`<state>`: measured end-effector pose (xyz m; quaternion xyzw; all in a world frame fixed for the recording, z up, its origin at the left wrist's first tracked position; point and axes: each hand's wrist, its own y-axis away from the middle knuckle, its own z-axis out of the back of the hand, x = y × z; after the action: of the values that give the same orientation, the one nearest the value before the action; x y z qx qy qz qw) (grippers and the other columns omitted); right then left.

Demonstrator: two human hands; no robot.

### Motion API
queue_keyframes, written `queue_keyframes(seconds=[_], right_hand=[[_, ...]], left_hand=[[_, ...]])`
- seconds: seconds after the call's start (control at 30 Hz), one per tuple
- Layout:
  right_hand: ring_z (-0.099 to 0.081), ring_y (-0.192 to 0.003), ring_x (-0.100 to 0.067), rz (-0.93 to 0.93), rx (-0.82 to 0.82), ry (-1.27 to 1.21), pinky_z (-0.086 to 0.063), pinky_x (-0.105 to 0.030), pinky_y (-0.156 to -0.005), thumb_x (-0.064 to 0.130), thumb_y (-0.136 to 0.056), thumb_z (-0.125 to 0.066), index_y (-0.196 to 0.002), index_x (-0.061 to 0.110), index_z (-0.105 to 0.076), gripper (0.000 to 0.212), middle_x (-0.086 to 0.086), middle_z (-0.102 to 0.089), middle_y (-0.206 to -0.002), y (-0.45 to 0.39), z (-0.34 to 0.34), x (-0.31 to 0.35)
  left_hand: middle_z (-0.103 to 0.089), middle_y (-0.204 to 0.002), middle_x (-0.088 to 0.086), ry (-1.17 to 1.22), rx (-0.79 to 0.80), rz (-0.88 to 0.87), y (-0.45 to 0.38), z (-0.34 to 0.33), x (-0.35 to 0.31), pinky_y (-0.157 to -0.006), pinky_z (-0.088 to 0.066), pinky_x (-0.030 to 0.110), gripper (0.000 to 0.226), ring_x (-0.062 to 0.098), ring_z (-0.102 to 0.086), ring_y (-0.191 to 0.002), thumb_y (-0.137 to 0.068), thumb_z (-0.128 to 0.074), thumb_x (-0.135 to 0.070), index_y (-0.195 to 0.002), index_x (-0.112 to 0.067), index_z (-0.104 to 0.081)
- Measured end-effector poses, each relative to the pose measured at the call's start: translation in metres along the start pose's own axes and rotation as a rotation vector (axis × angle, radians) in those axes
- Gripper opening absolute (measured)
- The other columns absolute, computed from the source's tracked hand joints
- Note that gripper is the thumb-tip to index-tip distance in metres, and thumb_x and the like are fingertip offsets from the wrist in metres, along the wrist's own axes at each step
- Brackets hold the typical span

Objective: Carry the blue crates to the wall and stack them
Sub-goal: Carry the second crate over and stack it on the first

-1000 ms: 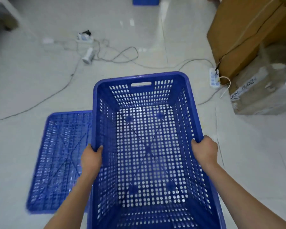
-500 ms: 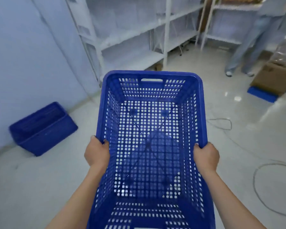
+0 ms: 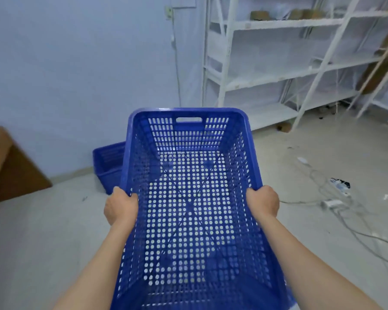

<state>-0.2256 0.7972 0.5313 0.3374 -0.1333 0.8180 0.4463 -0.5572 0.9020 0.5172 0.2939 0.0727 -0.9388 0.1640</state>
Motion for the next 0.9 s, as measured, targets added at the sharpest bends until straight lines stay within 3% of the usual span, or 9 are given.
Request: queue_keyframes(seconds=[0.1, 0.23, 0.4, 0.7, 0.9], right_hand=[[-0.062, -0.068, -0.031, 0.049, 0.037, 0.002, -0.054, -0.037, -0.063, 0.026, -0.082, -0.058, -0.077, 0.003, -0.062, 0.024, -0.01, -0.068, -0.077, -0.015, -0.039, 0.037], [-0.064, -0.067, -0.03, 0.103, 0.087, -0.039, -0.054, -0.035, -0.061, 0.03, -0.081, -0.057, -0.081, 0.004, -0.067, 0.027, -0.009, -0.069, -0.076, -0.048, -0.089, 0.083], [-0.056, -0.058, -0.02, 0.152, 0.162, -0.072, -0.036, -0.024, -0.047, 0.03, -0.08, -0.06, -0.082, 0.005, -0.067, 0.025, -0.004, -0.064, -0.07, -0.113, -0.156, 0.148], [-0.055, -0.059, -0.023, 0.215, 0.232, -0.122, -0.037, -0.027, -0.051, 0.028, -0.079, -0.061, -0.08, 0.007, -0.064, 0.021, -0.001, -0.06, -0.067, -0.219, -0.254, 0.267], [-0.061, -0.064, -0.03, 0.296, 0.266, -0.117, -0.045, -0.031, -0.055, 0.029, -0.076, -0.059, -0.077, 0.007, -0.064, 0.023, -0.008, -0.065, -0.071, -0.269, -0.317, 0.346]], left_hand=[[-0.068, -0.098, 0.02, 0.0, -0.035, 0.073, -0.036, 0.003, 0.016, -0.068, -0.042, 0.038, 0.026, 0.04, -0.064, -0.089, -0.088, -0.061, -0.026, -0.098, -0.002, -0.06], [-0.069, -0.099, 0.016, 0.038, -0.081, 0.133, -0.084, -0.002, 0.026, -0.067, -0.044, 0.036, 0.023, 0.037, -0.065, -0.088, -0.087, -0.062, -0.024, -0.098, -0.005, -0.06], [-0.07, -0.1, 0.012, 0.085, -0.135, 0.206, -0.164, -0.031, 0.023, -0.07, -0.054, 0.039, 0.023, 0.034, -0.067, -0.085, -0.084, -0.064, -0.025, -0.099, -0.008, -0.061], [-0.071, -0.097, 0.01, 0.199, -0.178, 0.324, -0.303, -0.071, -0.015, -0.064, -0.052, 0.034, 0.026, 0.028, -0.067, -0.08, -0.082, -0.067, -0.027, -0.101, -0.01, -0.065], [-0.066, -0.097, 0.002, 0.301, -0.181, 0.396, -0.387, -0.093, -0.017, -0.074, -0.056, 0.04, 0.025, 0.029, -0.068, -0.087, -0.086, -0.065, -0.027, -0.106, -0.014, -0.06]])
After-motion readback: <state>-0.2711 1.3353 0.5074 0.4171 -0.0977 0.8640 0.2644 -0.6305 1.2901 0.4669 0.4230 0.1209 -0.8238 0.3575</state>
